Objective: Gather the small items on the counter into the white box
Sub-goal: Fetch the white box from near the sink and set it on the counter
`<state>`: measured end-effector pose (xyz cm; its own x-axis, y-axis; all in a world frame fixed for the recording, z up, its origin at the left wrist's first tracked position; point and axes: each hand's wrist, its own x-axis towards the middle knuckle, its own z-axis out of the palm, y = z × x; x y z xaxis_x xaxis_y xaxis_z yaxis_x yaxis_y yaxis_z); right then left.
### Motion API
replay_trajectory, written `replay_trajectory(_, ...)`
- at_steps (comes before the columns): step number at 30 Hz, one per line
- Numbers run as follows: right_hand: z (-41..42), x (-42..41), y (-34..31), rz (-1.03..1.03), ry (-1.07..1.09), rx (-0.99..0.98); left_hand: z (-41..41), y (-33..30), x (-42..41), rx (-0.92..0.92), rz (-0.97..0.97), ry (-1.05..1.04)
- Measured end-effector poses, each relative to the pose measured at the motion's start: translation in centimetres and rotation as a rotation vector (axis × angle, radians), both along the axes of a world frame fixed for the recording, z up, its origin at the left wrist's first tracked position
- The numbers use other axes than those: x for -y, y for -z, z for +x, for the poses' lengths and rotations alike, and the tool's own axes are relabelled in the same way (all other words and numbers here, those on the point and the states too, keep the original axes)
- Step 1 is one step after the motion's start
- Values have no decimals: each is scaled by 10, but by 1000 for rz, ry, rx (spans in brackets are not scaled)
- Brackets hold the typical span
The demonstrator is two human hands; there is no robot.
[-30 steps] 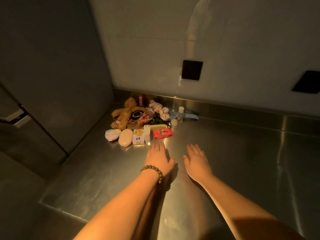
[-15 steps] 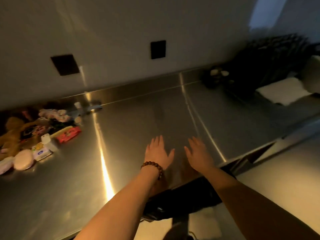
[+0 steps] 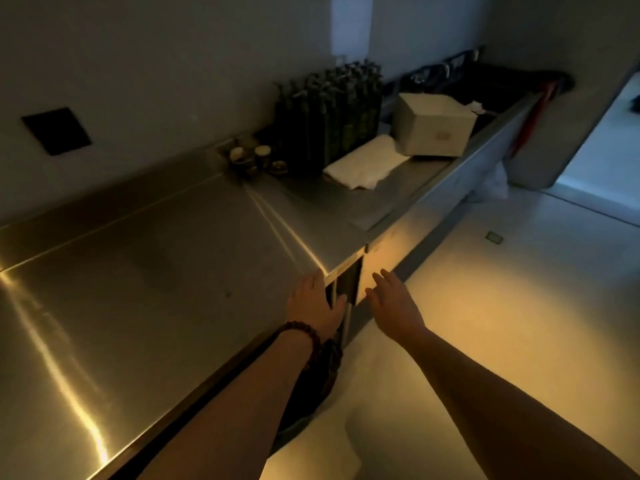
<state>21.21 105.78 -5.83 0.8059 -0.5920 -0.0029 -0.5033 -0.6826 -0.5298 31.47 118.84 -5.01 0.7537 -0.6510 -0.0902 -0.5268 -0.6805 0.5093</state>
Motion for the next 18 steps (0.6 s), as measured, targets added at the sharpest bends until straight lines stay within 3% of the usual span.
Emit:
replay_trajectory(8, -34, 167, -14, -19, -6, -10, -29, -10, 165, 24, 8, -5)
replay_trajectory(18, -8, 327, -18, -24, 17, -16, 7, -6, 323, 154, 12, -3)
